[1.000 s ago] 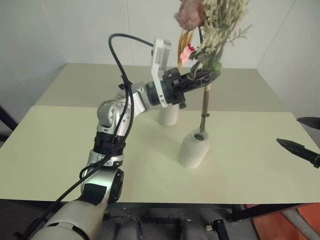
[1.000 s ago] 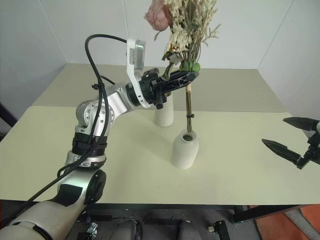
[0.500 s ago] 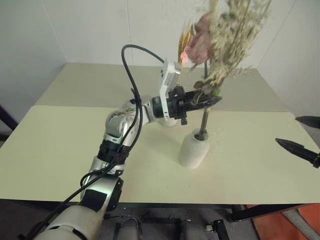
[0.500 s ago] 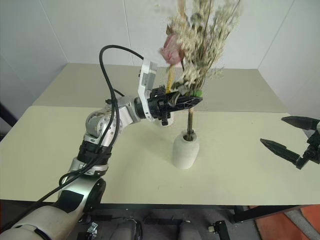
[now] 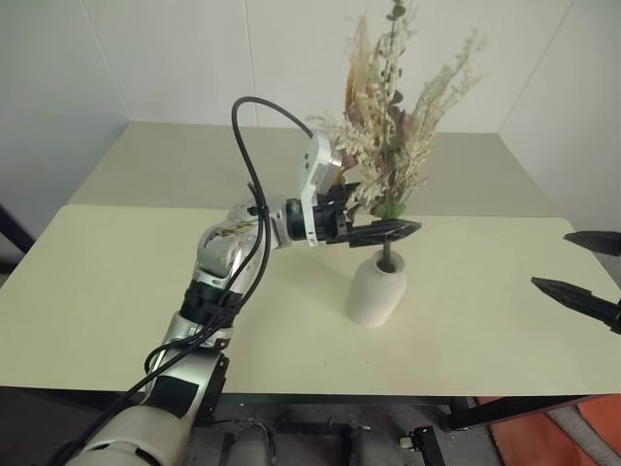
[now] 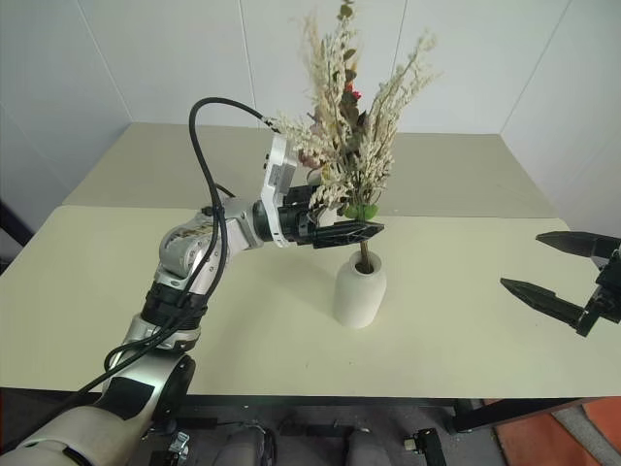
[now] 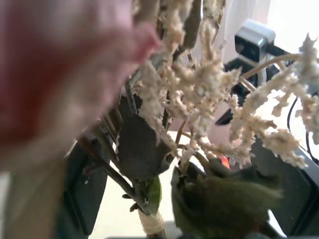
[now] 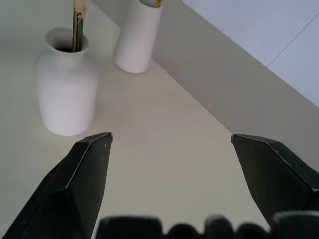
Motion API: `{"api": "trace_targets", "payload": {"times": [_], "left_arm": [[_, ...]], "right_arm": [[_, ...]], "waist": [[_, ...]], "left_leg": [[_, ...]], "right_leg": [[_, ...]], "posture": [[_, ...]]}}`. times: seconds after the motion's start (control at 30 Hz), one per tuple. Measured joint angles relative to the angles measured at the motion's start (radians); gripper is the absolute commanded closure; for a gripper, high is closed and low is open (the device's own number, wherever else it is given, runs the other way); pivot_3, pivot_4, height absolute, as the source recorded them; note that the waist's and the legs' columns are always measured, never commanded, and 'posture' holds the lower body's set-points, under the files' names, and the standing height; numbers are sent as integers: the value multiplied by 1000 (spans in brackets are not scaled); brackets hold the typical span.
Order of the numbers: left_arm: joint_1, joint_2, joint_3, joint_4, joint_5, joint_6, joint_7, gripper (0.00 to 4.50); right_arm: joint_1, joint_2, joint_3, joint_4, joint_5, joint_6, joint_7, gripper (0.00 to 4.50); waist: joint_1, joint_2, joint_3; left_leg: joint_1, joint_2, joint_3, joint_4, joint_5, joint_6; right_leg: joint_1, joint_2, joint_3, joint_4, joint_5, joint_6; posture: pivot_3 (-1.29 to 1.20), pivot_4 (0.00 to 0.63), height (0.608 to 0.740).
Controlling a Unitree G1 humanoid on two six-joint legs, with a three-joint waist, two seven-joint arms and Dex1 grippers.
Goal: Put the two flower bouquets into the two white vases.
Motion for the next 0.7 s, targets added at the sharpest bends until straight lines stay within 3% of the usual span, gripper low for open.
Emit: {"api": "trace_targets", "payload": {"times": [0.7], "left_arm": [[50,157,-53,-54,124,-115,-84,43]], "right_arm": [[-109,-86,84,115,26,0,69,0]], "waist": [[-1,1,-1]], "left_leg": [[0,0,0,0,0,0]], "right_leg": [[-1,0,0,1,0,0]], "posture": [[0,150,740]]}}
